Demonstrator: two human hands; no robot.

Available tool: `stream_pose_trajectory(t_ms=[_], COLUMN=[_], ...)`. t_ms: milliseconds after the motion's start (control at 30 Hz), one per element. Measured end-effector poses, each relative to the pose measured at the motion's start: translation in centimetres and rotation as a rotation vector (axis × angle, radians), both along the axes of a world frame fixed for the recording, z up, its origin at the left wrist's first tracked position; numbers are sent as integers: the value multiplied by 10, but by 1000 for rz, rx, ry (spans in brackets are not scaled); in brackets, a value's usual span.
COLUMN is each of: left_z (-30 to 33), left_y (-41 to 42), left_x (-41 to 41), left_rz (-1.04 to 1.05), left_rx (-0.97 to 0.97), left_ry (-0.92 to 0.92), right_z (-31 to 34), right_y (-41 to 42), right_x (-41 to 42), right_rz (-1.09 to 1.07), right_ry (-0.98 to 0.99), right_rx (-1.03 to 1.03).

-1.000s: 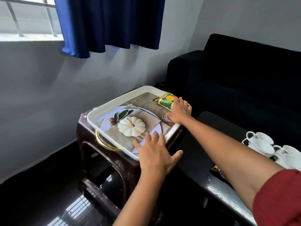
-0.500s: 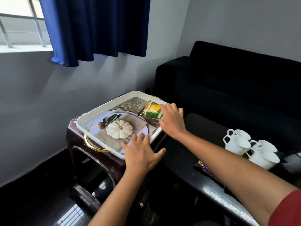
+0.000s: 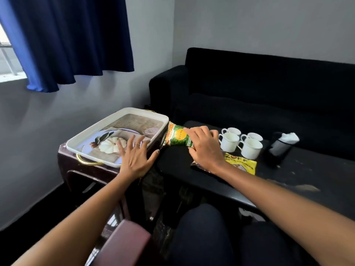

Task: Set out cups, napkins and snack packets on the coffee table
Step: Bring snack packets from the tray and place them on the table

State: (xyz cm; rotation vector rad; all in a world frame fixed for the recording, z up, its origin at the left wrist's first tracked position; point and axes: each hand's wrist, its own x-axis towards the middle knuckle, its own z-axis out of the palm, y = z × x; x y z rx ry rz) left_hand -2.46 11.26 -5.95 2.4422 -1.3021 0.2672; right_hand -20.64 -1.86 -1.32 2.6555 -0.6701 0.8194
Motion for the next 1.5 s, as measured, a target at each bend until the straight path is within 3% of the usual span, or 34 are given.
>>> stream_pose_trajectory(t_ms=[67, 133, 200, 267, 300, 433, 533, 633, 800, 1033, 1300, 1500], left_z=[15, 33, 54, 71, 77, 95, 92, 81, 64, 69, 66, 56], left_y=[-4, -17, -32, -47, -55, -91, -109, -119, -120, -115, -114, -116], left_x=[-16, -39, -72, -107, -120, -168, -191, -197, -194, -189, -191, -198], left_rz=[-100, -208, -295, -408, -425, -294, -269, -255, -319, -490, -515, -538], left_rx=[-36, 5, 1, -157, -245, -375, -438, -476, -352, -76, 87, 231], left_ry=[43, 209, 589, 1046, 1171, 1375, 1418, 1417, 1424, 1428, 1417, 1299], right_z=[3, 6, 10, 14, 14, 14, 10, 4, -9, -12, -24, -28], right_y=[0, -1, -1, -3, -3, -2, -2, -7, -16, -23, -29, -36], right_x=[-24, -42, -58, -71, -74, -97, -112, -129, -154, -166, -174, -176], right_rz=[-28, -50, -96, -172, -206, -284, -323, -327, -250, -48, -94, -207], right_ry=[-29, -82, -169, -310, -386, -589, -633, -554, -531, -770, -893, -1022], right_rx=[-6, -10, 55, 192, 265, 390, 435, 499, 687, 1297, 1300, 1285])
